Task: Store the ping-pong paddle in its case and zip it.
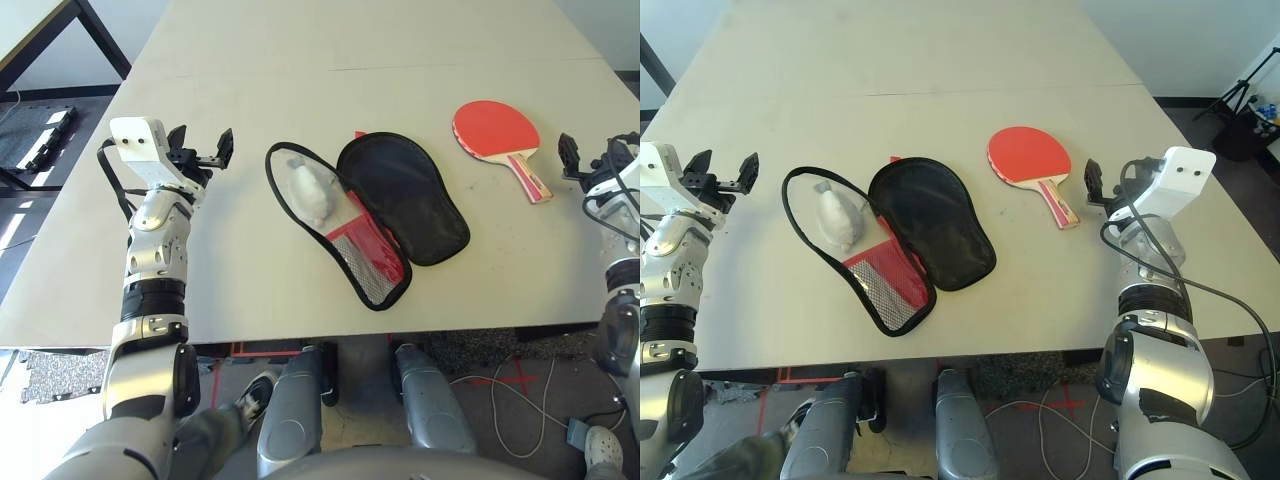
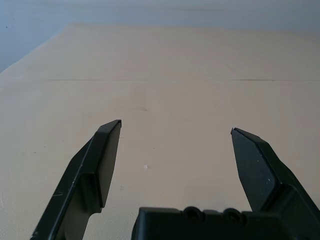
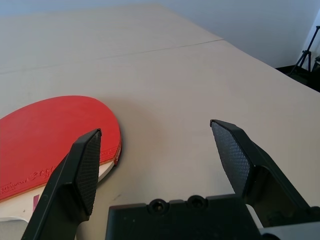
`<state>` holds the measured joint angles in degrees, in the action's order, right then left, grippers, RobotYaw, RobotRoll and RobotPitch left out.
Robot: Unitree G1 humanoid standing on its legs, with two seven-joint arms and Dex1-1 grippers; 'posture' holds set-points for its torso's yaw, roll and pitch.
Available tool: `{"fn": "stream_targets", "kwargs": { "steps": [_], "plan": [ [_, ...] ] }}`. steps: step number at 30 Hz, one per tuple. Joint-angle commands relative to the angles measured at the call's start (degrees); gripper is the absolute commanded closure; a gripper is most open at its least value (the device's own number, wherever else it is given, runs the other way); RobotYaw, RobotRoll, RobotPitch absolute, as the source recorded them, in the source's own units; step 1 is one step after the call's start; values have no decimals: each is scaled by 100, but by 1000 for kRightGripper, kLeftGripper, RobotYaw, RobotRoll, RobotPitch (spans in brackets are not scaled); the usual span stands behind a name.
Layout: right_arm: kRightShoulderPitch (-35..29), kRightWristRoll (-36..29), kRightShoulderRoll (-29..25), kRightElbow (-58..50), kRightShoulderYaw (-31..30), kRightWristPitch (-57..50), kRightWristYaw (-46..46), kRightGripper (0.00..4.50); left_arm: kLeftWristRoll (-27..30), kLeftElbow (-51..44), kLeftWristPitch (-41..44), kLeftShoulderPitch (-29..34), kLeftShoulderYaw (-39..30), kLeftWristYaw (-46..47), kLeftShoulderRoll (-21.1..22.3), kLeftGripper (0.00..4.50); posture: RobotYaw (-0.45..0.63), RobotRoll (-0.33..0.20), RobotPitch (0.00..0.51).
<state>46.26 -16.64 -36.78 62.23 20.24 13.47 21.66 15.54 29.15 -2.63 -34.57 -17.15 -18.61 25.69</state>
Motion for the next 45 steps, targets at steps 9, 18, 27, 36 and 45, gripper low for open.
{"fn": "stream_targets", "kwargs": {
  "steps": [9, 18, 27, 36, 45],
  "plan": [
    [77, 63, 66, 177, 25, 65, 49, 26, 20, -104, 83, 32, -282, 184, 365, 0, -15, 0, 233],
    [101, 107, 137, 221, 13, 89, 73, 26, 462, -975, 1404, -807, -105, -422, 1056, 0, -5, 0, 225],
    [148, 233, 18, 85, -121, -62, 515, 26, 1213, -3125, 3292, -823, 1070, -1809, 1037, 0, -21, 0, 214],
    [348, 285, -405, -607, -271, -1086, 1241, 26, 1582, -4206, 4113, -476, 1880, -2430, 831, 0, -56, 0, 209],
    [284, 950, -917, -2659, -1001, -3454, 860, 26, 1356, -4083, 3952, -414, 2178, -2569, 602, 0, -92, 0, 206]
  ]
}}
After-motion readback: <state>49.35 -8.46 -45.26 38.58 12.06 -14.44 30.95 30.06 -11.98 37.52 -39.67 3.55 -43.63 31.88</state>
